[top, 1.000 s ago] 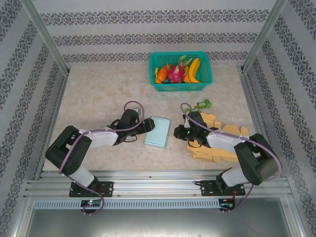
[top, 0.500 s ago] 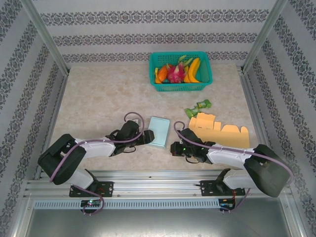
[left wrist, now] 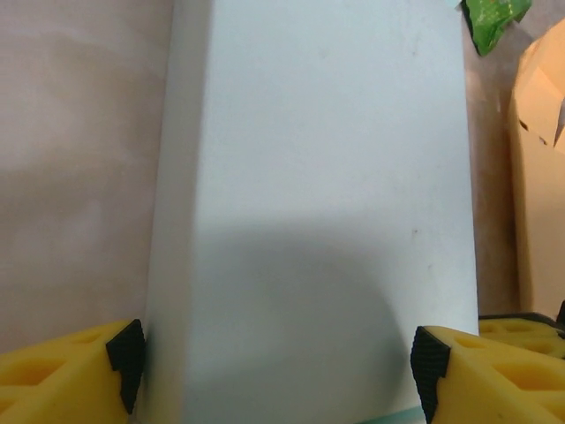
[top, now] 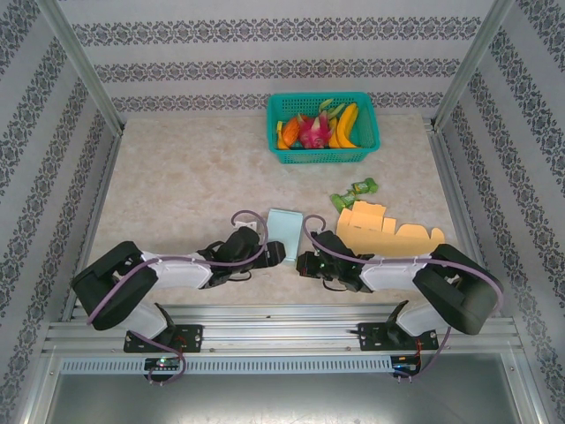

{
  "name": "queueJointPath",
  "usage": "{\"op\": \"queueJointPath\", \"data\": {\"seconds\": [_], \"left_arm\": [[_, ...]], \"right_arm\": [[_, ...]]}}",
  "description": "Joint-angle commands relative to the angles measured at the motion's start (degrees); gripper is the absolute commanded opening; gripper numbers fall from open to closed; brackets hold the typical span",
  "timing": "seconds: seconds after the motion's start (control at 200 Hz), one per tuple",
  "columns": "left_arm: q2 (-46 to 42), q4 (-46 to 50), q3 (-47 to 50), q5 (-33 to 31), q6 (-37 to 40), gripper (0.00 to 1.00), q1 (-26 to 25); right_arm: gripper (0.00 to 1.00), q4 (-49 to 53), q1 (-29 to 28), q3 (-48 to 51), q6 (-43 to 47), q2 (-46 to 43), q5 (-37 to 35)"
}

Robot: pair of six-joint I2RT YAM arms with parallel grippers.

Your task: Fold the paper box

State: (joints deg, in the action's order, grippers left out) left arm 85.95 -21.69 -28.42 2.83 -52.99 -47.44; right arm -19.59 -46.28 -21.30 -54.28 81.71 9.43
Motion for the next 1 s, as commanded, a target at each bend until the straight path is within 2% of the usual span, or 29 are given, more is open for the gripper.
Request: {"op": "queueJointPath", "data": {"seconds": [0.0,0.135,0.355,0.61,0.834,0.994], "left_arm": [[2.7,-10.1,1.5,2.6,-5.6,0.80,-4.2],[4.9,-13.9,0.0,3.2,-7.4,0.80,-7.2],[4.3,-11.5,-3.6,3.0,-7.0,0.79,-8.0],[4.3,-12.4,-3.4,2.0,-8.9,0.77,-9.3],[6.8,-13.2,-4.9,2.3,-9.1,0.77,-9.9],[4.9,-6.4,-6.6,0.4,-6.7,0.77,-7.3]], "right_arm": [[0.00,-13.3,-1.5,1.0,-3.2,0.0,5.2],[0.00,-17.8,-2.6,1.3,-3.8,-1.8,6.5],[0.00,-17.0,-3.5,1.1,-2.3,-5.1,5.0],[0.00,-15.7,-4.1,-0.3,-4.0,-6.2,-1.0],[0.00,-15.8,-6.7,-2.9,-6.1,-1.4,-7.0],[0.00,-15.1,-9.6,-5.9,-6.2,2.8,-8.6]]}}
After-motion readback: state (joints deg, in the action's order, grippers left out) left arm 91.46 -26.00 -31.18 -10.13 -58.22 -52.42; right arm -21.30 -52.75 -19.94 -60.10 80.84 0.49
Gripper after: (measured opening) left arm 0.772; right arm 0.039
